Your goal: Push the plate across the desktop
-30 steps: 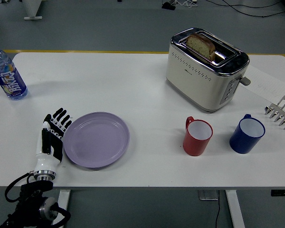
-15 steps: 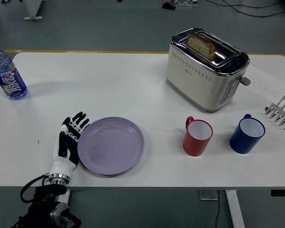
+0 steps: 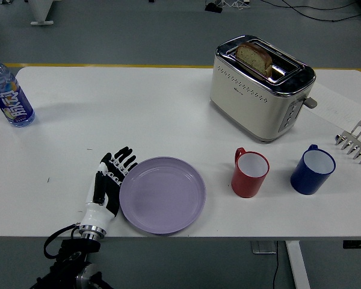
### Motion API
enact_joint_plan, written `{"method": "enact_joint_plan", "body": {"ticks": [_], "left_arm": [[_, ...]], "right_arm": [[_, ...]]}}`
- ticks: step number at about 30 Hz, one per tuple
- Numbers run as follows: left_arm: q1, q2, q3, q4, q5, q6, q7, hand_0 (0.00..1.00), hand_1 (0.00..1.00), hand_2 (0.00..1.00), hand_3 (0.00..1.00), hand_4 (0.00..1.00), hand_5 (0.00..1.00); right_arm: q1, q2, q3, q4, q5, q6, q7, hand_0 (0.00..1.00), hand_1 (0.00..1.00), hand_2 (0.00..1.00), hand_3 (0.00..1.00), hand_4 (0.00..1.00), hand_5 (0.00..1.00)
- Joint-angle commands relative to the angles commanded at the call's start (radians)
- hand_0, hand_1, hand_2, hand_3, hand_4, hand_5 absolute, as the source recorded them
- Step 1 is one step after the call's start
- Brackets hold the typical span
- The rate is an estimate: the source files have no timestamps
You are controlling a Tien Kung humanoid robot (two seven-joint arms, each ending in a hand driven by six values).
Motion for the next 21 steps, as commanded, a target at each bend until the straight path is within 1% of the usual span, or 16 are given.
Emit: {"method": "enact_joint_plan", "body": {"ticks": [6, 13, 17, 21], "left_arm": [[-0.003, 0.000, 0.052, -0.010, -0.010, -0.001, 0.001, 0.791, 0.824, 0.829, 0.738, 0.472, 0.998], [-0.009, 0.000, 0.082, -0.013, -0.016, 0.000, 0.002, 0.790, 0.824, 0.829, 0.736, 0.471, 0.998], [-0.009, 0.000, 0.083, -0.010, -0.015, 0.002, 0.001, 0.789, 0.824, 0.829, 0.736, 0.470, 0.998], [-0.009, 0.000, 0.060, -0.007, -0.007, 0.008, -0.001, 0.789, 0.824, 0.829, 0.734, 0.469, 0.998]], "right_arm": [[-0.003, 0.001, 0.002, 0.002, -0.004, -0.001, -0.004, 0.640, 0.601, 0.663, 0.767, 0.491, 0.552], [-0.006, 0.000, 0.001, 0.002, -0.003, 0.000, -0.004, 0.640, 0.601, 0.664, 0.767, 0.490, 0.553], [-0.008, -0.001, 0.001, 0.002, -0.004, 0.000, -0.004, 0.640, 0.601, 0.664, 0.767, 0.490, 0.554], [-0.010, 0.000, 0.000, 0.002, -0.002, -0.001, -0.003, 0.641, 0.602, 0.664, 0.767, 0.490, 0.555]]}}
